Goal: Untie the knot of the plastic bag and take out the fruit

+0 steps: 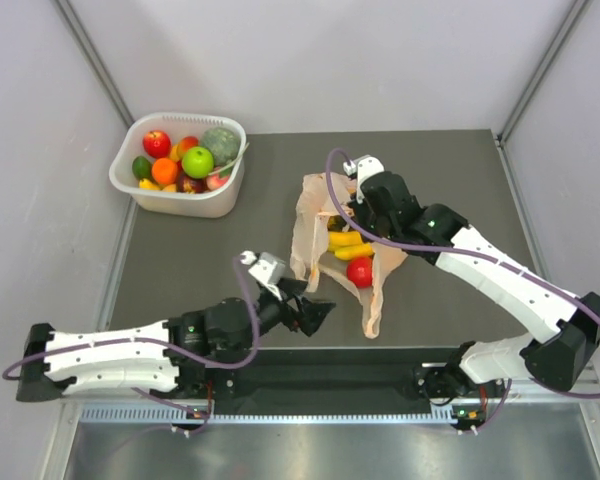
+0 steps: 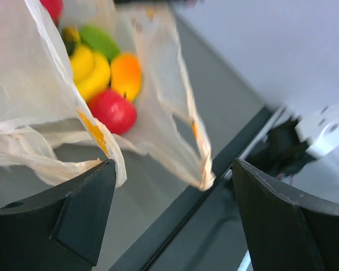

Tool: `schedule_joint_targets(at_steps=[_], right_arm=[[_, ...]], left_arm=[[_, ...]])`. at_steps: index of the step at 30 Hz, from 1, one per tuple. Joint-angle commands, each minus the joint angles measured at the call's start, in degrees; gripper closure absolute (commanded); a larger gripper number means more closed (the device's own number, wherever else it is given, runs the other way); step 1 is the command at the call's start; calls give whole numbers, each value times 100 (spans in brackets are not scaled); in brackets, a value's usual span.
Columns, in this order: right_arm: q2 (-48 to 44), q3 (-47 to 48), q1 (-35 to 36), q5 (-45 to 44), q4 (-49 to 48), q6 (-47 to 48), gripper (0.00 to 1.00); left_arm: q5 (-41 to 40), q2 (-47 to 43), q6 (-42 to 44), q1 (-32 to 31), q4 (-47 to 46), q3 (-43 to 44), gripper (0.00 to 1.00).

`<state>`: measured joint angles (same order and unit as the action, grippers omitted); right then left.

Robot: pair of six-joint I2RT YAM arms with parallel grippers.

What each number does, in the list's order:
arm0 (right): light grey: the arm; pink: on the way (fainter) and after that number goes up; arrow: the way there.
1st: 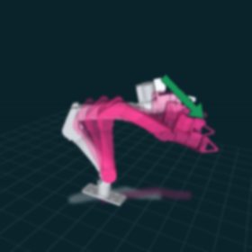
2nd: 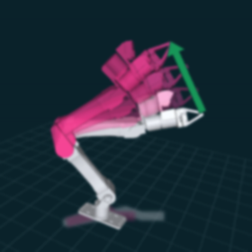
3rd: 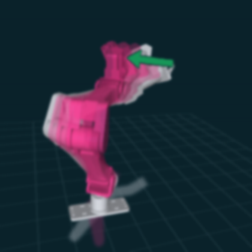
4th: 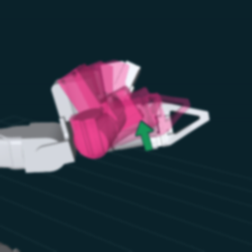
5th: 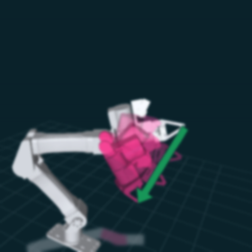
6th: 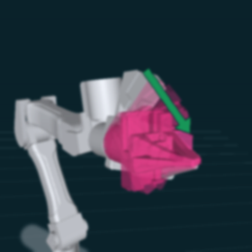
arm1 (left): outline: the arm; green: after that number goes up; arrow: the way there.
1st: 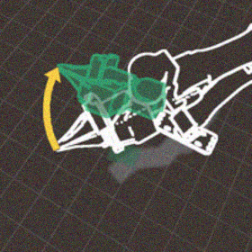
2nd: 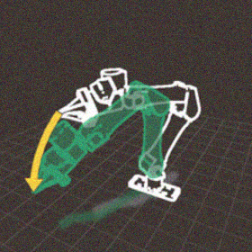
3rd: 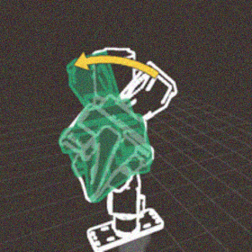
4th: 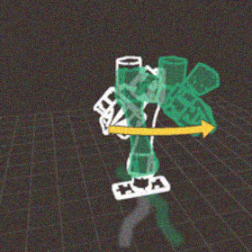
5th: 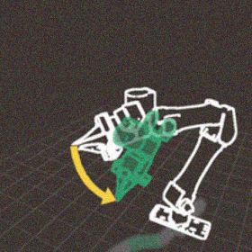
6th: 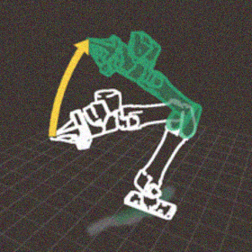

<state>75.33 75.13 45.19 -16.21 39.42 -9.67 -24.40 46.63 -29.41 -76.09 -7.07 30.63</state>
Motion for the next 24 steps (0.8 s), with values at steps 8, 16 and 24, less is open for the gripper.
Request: schedule_joint_targets(at_steps=[8,16,24], right_arm=[[96,256,-28,100,-136,-26,95],[166,239,-45,83,-171,9,94],[131,151,-98,118,-180,44,94]], left_arm=[[-4132,-77,-117,-485,1338,996,4],[-928,4,1094,-529,-546,989,18],[100,554,1447,-565,-1412,881,23]])
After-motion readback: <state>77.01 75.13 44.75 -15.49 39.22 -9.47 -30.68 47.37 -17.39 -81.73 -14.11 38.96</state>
